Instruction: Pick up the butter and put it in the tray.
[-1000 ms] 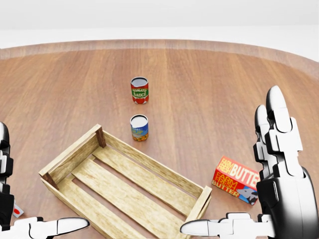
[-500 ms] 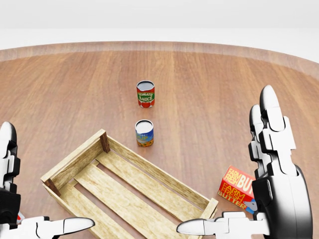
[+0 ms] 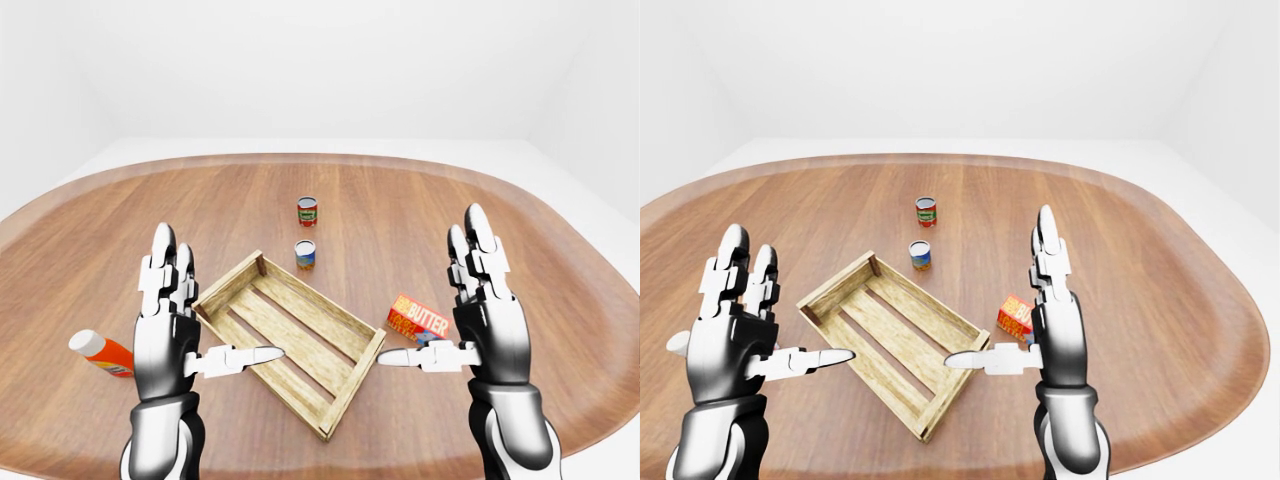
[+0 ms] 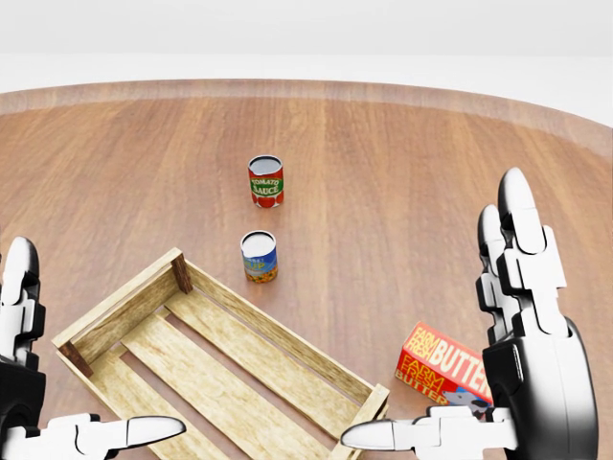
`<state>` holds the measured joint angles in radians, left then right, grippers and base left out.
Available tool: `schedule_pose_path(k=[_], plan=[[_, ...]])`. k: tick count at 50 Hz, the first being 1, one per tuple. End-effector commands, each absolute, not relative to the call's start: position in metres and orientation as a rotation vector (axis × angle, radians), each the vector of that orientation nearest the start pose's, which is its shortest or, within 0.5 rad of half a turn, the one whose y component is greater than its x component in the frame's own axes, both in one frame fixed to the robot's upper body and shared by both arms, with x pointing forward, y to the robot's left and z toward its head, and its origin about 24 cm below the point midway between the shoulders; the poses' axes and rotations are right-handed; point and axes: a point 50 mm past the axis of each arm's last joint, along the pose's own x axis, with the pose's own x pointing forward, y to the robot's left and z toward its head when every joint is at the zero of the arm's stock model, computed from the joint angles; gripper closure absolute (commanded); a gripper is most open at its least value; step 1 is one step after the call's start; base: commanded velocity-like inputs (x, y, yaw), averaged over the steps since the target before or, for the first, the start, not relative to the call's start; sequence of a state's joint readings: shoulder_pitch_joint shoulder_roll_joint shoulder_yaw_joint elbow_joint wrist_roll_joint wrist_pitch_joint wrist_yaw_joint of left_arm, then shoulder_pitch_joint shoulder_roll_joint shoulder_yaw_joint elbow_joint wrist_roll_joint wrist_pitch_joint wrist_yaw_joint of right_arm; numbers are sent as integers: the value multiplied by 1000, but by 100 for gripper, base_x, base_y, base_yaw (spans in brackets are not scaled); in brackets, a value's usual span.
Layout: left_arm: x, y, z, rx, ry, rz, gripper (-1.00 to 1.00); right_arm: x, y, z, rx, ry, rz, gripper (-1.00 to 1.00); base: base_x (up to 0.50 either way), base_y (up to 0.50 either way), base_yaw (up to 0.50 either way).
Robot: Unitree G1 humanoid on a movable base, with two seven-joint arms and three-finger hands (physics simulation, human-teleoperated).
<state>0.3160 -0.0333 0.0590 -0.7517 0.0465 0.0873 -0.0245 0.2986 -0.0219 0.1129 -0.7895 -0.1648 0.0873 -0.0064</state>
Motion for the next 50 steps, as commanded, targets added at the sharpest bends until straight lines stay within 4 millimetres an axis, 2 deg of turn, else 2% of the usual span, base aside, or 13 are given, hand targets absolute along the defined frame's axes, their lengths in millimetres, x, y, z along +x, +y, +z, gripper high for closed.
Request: schedule_pose_path(k=[1,35,42,43,50], plan=[[176,176,140,72,-355,142,-100,177,-146,150,-153,-409,-35,-100,10,1,0],[171,175,145,70,-374,128,-100,177,-146,150,-158,-410,-47,-100,0,0,0],[172,176,145,72,-375,134,-100,190,-157,133,-186,-336,-104,-100,0,0,0],[173,177,143,72,-368,136,-100,193,-162,130,-122,-325,-110,-100,0,0,0],[170,182,147,70,-386,156,-100,211,-166,128,-144,-321,-77,-100,0,0,0]])
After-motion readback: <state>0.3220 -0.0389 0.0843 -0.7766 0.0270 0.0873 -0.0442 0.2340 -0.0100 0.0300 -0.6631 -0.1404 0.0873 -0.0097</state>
